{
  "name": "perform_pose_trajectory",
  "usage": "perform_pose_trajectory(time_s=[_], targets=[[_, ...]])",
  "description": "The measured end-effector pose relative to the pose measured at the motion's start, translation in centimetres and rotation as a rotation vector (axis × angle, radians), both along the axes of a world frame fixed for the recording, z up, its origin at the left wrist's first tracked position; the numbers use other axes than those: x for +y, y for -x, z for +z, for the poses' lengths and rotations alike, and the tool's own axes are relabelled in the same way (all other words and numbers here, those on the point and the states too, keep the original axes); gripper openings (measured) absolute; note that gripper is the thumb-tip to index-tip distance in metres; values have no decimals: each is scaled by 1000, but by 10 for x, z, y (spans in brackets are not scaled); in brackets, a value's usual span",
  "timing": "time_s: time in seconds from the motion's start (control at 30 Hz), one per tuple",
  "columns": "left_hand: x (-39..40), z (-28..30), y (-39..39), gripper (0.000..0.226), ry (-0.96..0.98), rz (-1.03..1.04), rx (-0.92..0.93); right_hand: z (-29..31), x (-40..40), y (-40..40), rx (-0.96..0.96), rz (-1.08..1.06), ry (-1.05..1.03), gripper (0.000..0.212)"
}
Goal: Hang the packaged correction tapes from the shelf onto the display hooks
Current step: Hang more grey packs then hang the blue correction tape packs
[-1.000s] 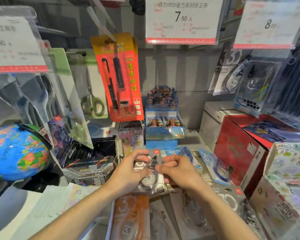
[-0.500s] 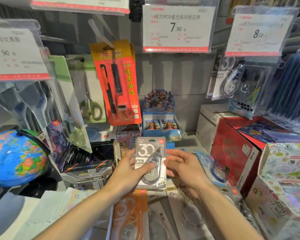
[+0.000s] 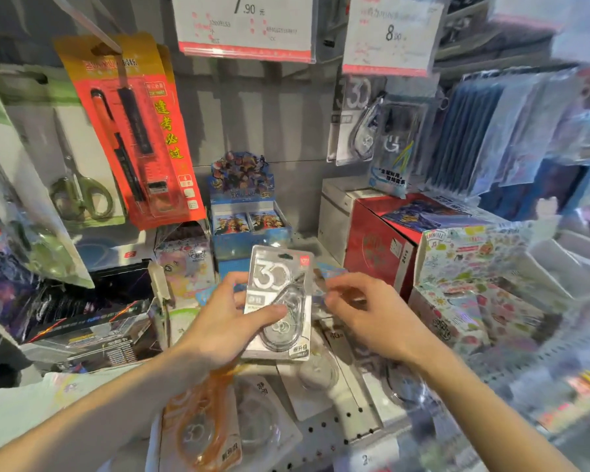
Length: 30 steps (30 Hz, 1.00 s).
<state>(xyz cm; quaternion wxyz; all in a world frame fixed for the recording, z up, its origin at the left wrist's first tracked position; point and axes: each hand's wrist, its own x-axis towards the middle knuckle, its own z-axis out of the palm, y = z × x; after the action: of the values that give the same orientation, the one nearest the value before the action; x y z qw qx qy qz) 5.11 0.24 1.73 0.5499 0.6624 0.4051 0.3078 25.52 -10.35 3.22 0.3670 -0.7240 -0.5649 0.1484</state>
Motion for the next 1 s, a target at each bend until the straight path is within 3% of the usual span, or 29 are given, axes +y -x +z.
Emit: perform_pose_trajectory(time_s=[0.13, 0.27, 0.5, 0.73, 1.0], targets=[[-1, -15, -10, 46, -10, -57, 14, -19, -37, -14, -296, -125, 173, 43], [-2, -26, -14, 48, -7, -109, 41, -38, -58, -11, -393, -160, 303, 51], [-2, -30, -15, 50, -4, -102, 41, -46, -60, -8, -277, -153, 188, 53], [2, -32, -10, 50, -6, -51, 0, -35, -55, -8, -89, -178, -118, 63], [5, -25, -7, 48, 51, -32, -154, -27, -14, 18, -35, -18, -207, 65]])
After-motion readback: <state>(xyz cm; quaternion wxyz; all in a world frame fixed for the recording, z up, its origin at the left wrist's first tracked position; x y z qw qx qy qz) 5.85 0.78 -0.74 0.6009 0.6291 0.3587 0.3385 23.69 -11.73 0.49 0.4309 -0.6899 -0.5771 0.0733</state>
